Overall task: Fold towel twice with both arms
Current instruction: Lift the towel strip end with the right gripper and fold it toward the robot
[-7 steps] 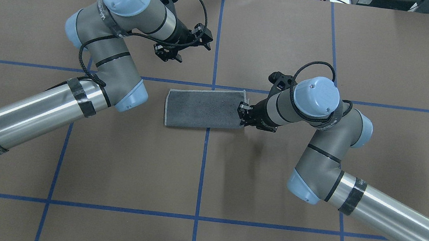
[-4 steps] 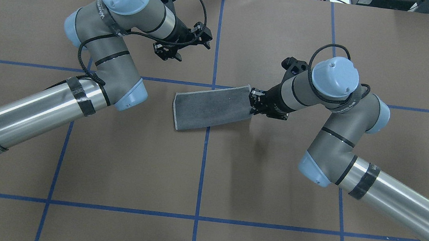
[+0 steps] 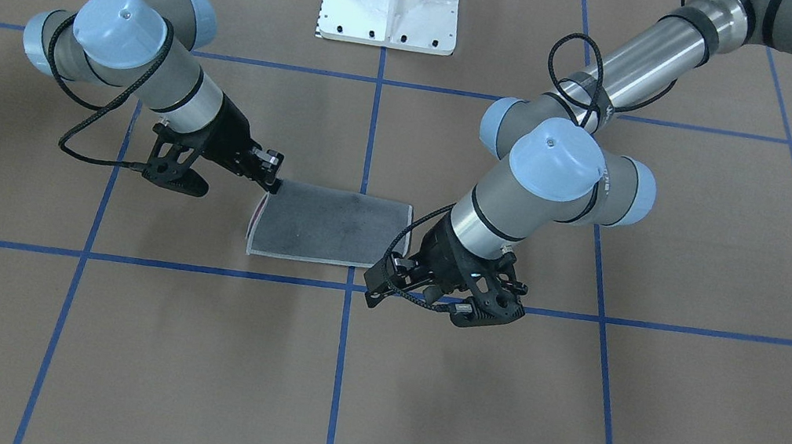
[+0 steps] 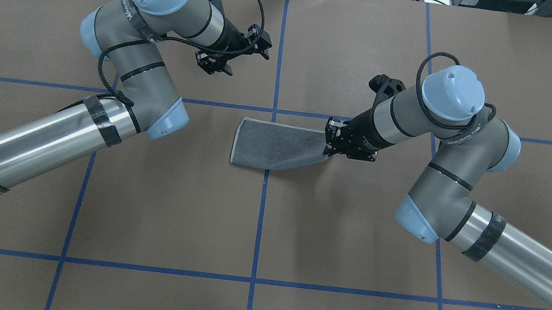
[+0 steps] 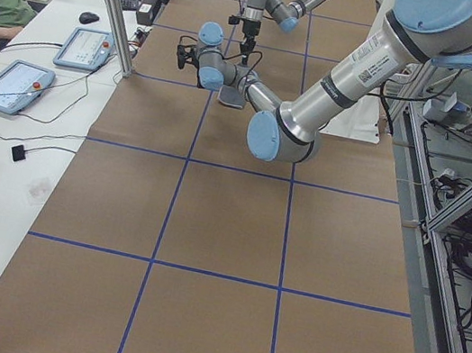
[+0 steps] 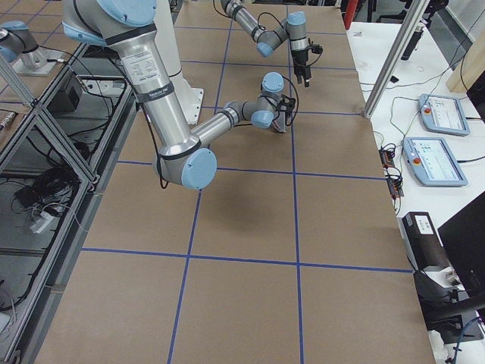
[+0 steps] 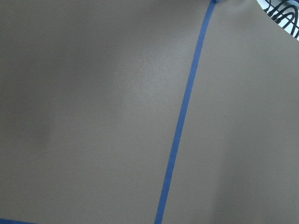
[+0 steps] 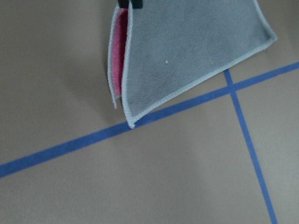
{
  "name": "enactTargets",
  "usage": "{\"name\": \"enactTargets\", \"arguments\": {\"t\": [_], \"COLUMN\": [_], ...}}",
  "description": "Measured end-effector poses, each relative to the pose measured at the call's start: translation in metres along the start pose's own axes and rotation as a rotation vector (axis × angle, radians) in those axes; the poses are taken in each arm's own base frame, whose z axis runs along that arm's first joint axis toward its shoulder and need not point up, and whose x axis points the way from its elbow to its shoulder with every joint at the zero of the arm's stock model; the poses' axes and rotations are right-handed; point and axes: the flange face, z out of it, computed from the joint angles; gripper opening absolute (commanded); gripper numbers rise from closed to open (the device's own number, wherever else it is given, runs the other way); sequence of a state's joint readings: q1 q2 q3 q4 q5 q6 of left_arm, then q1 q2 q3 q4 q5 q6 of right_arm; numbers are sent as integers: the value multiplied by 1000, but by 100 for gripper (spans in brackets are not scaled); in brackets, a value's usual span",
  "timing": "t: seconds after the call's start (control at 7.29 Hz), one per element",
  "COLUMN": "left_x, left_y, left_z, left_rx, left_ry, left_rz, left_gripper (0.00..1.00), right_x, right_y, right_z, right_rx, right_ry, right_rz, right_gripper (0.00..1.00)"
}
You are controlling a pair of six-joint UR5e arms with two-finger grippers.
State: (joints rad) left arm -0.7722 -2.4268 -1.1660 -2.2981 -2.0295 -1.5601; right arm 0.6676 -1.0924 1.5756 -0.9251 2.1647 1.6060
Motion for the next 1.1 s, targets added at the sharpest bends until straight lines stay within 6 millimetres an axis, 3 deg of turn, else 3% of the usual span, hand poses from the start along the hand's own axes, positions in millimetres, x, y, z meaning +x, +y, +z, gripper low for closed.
{"name": "enactTargets", "arguments": {"t": [0.69, 0.96, 1.1], "left_x": [-3, -3, -3], "left_y": [-5, -7, -7], "left_z": [-1, -2, -2], "left_rx": [5, 8, 9], "left_ry": [-5, -5, -4], "left_rz": [25, 29, 30], "left_gripper": [100, 100, 100], "right_x": [-45, -57, -59], "right_y": [143, 178, 185], "right_z": [32, 46, 50], "right_rx": [-200, -231, -236], "right_ry": [-56, -65, -66], "right_rz": [-42, -64, -69], "right_gripper": [0, 99, 100]}}
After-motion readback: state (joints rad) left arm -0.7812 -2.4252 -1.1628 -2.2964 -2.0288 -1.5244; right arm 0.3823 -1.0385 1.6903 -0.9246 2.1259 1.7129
